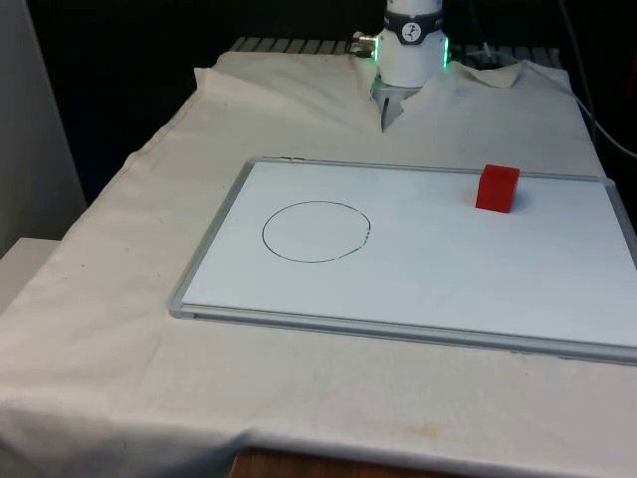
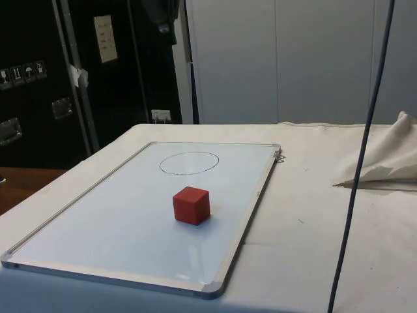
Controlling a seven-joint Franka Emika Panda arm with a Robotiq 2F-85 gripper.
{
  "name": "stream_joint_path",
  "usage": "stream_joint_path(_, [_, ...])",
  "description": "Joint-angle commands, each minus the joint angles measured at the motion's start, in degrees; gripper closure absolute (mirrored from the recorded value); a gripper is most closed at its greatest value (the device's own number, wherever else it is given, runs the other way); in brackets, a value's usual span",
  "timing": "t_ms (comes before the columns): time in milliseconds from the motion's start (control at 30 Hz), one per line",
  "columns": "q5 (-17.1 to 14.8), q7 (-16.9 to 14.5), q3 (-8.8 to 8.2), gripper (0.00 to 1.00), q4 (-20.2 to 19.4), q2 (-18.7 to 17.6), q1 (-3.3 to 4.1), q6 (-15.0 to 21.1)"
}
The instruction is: Push the cube into the marked area.
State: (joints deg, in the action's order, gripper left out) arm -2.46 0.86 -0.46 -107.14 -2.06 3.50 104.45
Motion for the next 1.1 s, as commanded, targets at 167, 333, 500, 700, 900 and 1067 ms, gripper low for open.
stream_joint_path(167, [-2.5,0.7,1.6,1.0,-3.2,1.4,0.34,3.5])
stream_joint_path(333, [-3.8,1.0,2.58,1.0,-4.8,1.9,0.52,5.1])
stream_joint_path(500, [-5.7,1.1,3.95,1.0,-6.7,2.5,0.57,7.3])
stream_joint_path(700, [-7.4,1.3,5.5,1.0,-8.9,2.9,0.69,9.9])
stream_joint_path(900, [-8.1,1.9,7.1,1.0,-10.3,2.4,0.86,12.5])
stream_joint_path(1067, [-8.0,3.4,9.4,1.0,-11.5,0.9,0.92,16.0])
